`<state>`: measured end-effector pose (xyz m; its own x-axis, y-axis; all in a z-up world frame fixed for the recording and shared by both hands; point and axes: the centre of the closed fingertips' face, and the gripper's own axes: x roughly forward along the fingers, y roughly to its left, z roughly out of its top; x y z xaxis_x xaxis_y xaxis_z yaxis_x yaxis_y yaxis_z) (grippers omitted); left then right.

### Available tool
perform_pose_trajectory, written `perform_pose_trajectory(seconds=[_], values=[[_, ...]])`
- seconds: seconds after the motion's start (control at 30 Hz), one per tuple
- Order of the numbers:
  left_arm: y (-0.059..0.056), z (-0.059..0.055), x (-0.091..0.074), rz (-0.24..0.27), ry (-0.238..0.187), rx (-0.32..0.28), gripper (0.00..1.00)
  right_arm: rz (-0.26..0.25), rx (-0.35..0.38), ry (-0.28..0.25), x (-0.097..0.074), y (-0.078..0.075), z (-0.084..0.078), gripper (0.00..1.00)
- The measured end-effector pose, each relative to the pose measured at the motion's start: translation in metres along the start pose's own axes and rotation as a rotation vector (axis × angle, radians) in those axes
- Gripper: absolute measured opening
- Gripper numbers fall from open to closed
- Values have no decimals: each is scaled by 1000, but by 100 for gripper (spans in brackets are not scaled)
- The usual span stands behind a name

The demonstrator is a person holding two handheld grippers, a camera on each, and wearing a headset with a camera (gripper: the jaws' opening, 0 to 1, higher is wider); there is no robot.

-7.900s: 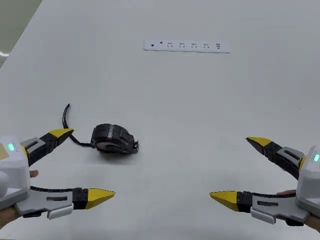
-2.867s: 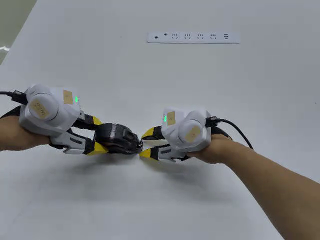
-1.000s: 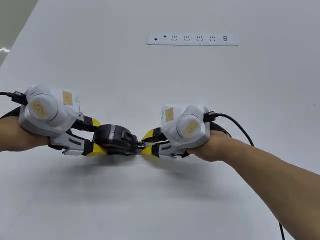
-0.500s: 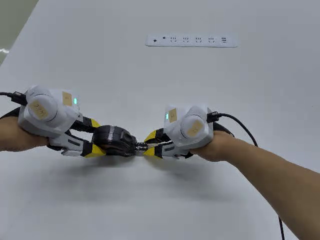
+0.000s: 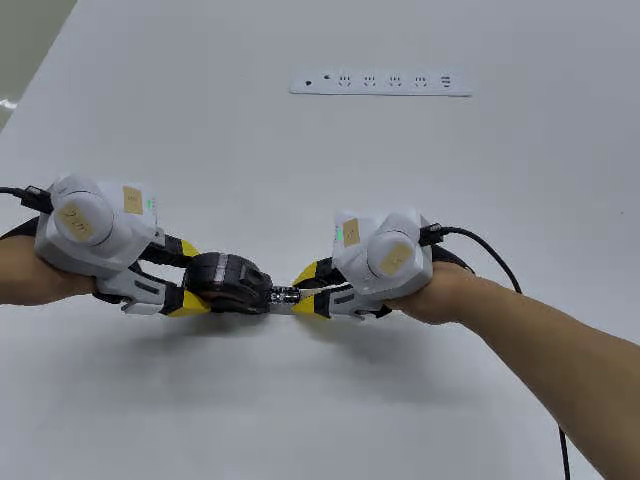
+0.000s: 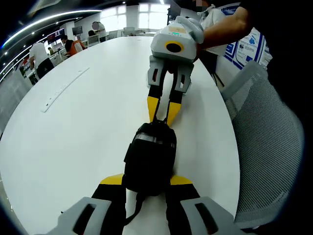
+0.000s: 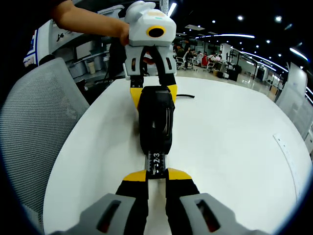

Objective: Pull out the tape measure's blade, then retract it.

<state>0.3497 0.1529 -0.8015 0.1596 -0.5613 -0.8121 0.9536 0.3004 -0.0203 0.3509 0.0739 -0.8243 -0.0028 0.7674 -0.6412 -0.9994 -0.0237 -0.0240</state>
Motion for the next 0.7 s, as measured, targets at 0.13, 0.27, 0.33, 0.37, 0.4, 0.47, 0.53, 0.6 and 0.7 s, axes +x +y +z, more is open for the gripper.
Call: perform_pose_trajectory(seconds=[0.13, 0.27, 0.33, 0.37, 0.4, 0.47, 0.53, 0.6, 0.7], values=[[-1, 1, 0, -1, 0, 0, 28, -1, 0, 1, -2, 0, -2, 10], [-1, 1, 0, -2, 1, 0, 28, 0, -1, 3, -4, 0, -3, 10], [-1, 1, 0, -2, 1, 0, 28, 0, -1, 3, -5, 0, -3, 10], [-1, 1, 0, -2, 1, 0, 28, 0, -1, 3, -6, 0, -3, 10], [-1, 1, 0, -2, 0, -1, 28, 0, -1, 4, -6, 0, -4, 10], [-1, 1, 0, -2, 0, -1, 28, 0, -1, 4, -7, 0, -4, 10], [0, 1, 0, -2, 0, -2, 28, 1, -2, 4, -8, 0, -5, 10], [0, 1, 0, -2, 0, -3, 28, 1, -2, 5, -9, 0, -6, 10], [0, 0, 0, -2, 1, -2, 28, 1, -5, 6, -11, 0, -7, 10]])
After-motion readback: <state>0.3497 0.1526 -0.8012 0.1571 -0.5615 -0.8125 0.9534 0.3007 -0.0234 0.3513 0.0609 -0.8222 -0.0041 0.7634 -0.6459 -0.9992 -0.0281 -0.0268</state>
